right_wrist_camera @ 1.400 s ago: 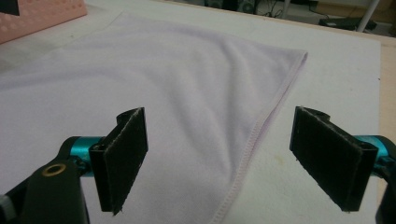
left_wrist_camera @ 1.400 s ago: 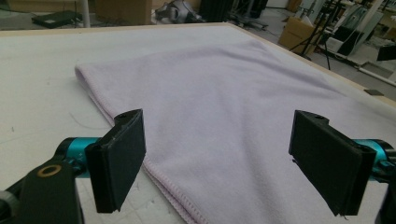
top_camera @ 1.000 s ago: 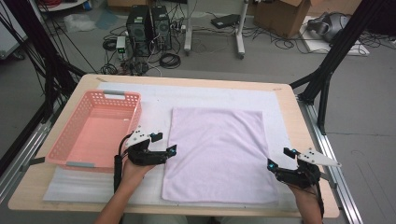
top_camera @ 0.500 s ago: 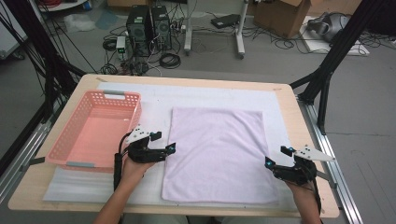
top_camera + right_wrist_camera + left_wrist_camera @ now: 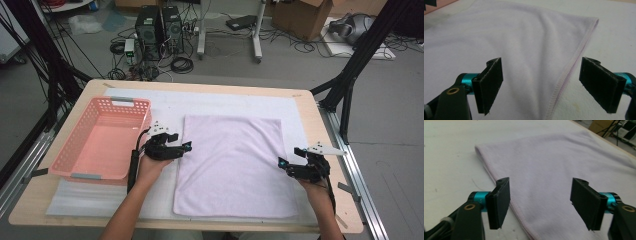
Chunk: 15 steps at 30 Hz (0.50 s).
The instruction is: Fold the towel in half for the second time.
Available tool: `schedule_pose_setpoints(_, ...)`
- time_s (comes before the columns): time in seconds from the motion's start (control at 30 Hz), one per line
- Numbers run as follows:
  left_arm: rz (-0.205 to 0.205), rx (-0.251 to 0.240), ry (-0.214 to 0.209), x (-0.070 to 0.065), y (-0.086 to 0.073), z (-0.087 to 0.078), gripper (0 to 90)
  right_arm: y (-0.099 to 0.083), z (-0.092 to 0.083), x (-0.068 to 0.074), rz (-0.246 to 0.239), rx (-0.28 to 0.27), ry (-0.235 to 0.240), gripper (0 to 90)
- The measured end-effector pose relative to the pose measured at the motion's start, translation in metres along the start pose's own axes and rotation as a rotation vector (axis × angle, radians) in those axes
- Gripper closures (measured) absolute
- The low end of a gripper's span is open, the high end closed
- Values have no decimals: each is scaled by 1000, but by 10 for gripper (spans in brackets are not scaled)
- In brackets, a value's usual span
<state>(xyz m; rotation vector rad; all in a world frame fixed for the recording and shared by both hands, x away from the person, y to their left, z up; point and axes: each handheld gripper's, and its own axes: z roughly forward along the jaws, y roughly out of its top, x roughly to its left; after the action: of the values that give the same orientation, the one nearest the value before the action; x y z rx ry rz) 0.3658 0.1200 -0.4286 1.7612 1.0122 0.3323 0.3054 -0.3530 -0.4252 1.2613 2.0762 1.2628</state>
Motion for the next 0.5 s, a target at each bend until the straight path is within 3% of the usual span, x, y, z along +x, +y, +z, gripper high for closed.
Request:
schedule_pose_setpoints(0.13,-18,9,10,8,9,11,371,5,8,-8,16,9,1,180)
schedule_pose_setpoints(0.27,-46,53,57,17,12,25,342,11,15,-15,31,19,-3,181)
schedule_pose_setpoints(0.3,-54,45,73,19,12,28,330,12,17,-16,36,20,-5,181)
schedule_pose_setpoints(0.37,-40,87,82,22,12,34,330,16,22,-20,41,36,-17,182)
schedule_pose_setpoints(0.5,-60,146,128,28,12,46,354,24,34,-30,56,68,-70,197)
